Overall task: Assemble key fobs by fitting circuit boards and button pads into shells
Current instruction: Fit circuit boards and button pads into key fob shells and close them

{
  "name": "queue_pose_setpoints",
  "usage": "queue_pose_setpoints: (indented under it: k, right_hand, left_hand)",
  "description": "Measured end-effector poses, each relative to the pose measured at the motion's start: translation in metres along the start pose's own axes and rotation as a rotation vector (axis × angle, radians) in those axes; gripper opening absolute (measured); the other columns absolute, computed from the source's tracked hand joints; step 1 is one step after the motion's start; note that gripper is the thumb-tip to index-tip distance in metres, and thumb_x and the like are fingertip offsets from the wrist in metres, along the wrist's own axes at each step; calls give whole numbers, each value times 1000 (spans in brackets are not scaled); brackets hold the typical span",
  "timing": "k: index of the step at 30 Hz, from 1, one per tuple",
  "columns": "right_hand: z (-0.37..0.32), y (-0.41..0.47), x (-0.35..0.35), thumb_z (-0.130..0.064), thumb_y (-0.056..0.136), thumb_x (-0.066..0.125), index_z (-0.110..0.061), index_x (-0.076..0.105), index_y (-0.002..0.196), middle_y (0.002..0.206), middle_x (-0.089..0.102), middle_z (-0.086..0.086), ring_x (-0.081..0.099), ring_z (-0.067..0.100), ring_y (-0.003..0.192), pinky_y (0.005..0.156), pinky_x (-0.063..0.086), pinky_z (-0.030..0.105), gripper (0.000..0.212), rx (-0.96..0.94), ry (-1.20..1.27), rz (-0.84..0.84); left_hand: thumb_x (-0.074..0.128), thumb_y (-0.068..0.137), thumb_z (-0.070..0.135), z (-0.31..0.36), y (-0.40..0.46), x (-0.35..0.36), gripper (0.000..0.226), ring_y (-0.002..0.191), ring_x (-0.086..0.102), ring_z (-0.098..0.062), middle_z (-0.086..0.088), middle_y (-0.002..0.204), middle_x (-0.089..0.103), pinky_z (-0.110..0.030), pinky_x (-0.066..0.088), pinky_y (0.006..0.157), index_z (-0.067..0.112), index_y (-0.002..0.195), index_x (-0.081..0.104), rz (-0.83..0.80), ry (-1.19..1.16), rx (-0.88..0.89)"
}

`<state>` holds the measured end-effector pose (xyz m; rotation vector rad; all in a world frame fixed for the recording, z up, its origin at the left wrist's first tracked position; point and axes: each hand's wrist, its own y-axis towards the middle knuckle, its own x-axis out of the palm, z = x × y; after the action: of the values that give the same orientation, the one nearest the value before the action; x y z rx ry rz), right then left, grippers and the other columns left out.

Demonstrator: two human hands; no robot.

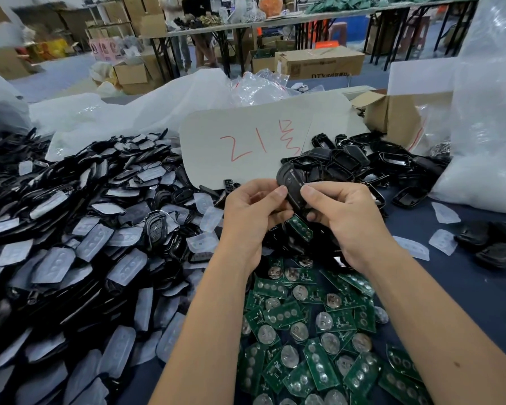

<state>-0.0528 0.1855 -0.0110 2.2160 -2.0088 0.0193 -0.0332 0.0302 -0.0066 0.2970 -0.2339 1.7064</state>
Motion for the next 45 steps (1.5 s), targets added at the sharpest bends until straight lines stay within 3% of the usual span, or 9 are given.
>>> queue_pose_setpoints:
  k: [3, 6, 14, 22, 30, 35, 41, 45]
  right_hand:
    - [0, -1, 2, -1, 96, 68, -14, 79, 112, 104, 79, 13, 73, 20, 92, 79, 59, 30, 22, -3, 100, -14]
    - [-2, -1, -2, 6, 94, 65, -3, 71, 122, 110, 78, 19, 76, 28, 98, 85, 63, 35, 30, 43, 258, -56]
    - [-4, 0, -8, 6, 86, 73, -2, 73, 112, 97, 79, 17, 76, 23, 80, 69, 62, 27, 27, 92, 280, -7]
    - [-6, 0, -14, 12, 88, 70, -4, 72, 115, 99, 80, 15, 78, 24, 87, 72, 62, 28, 31, 119, 230, -73]
    - [-9, 1, -13, 14, 87, 69, -2, 69, 119, 106, 79, 17, 77, 27, 96, 77, 62, 30, 36, 14, 296, -29]
    - [-8, 0, -13, 11, 87, 70, -4, 70, 116, 105, 79, 15, 77, 25, 95, 78, 61, 29, 33, 9, 289, -56]
    - [-7, 0, -12, 5, 91, 71, -14, 81, 96, 99, 80, 16, 77, 23, 85, 71, 62, 28, 22, 65, 262, -88]
    - [-7, -1, -10, 4, 89, 73, -10, 76, 105, 99, 80, 16, 76, 22, 82, 70, 61, 26, 22, 26, 267, -86]
  left_hand:
    - [67, 97, 1, 0, 2, 0, 14, 63, 61, -12, -9, 78, 67, -20, 55, 60, 9, 88, 74, -14, 26, -9]
    - [66, 97, 2, 0, 1, -2, 12, 68, 60, -13, -10, 83, 68, -20, 53, 60, 7, 90, 74, -40, 29, -51]
    - [61, 102, 9, -4, 0, 1, 8, 84, 70, -19, -10, 93, 75, -30, 59, 74, 6, 102, 69, -59, 168, -21]
    - [63, 101, 8, -2, -1, -2, 11, 75, 68, -14, -5, 82, 72, -27, 58, 67, 13, 93, 67, -114, 306, 69]
    - [69, 98, 16, -3, -1, -3, 6, 73, 66, -18, -9, 79, 72, -31, 59, 75, 14, 93, 73, -143, 323, 148]
    - [67, 99, 15, -2, 0, -4, 23, 66, 61, -13, -1, 73, 70, -25, 55, 68, 27, 80, 72, -159, 354, 161]
    - [64, 101, 15, -3, 1, -4, 13, 65, 55, -11, -1, 72, 64, -23, 51, 66, 14, 88, 64, -146, 401, 174]
    - [64, 102, 14, -1, 1, -5, 15, 64, 53, -11, 2, 71, 62, -24, 50, 67, 15, 87, 65, -147, 374, 155]
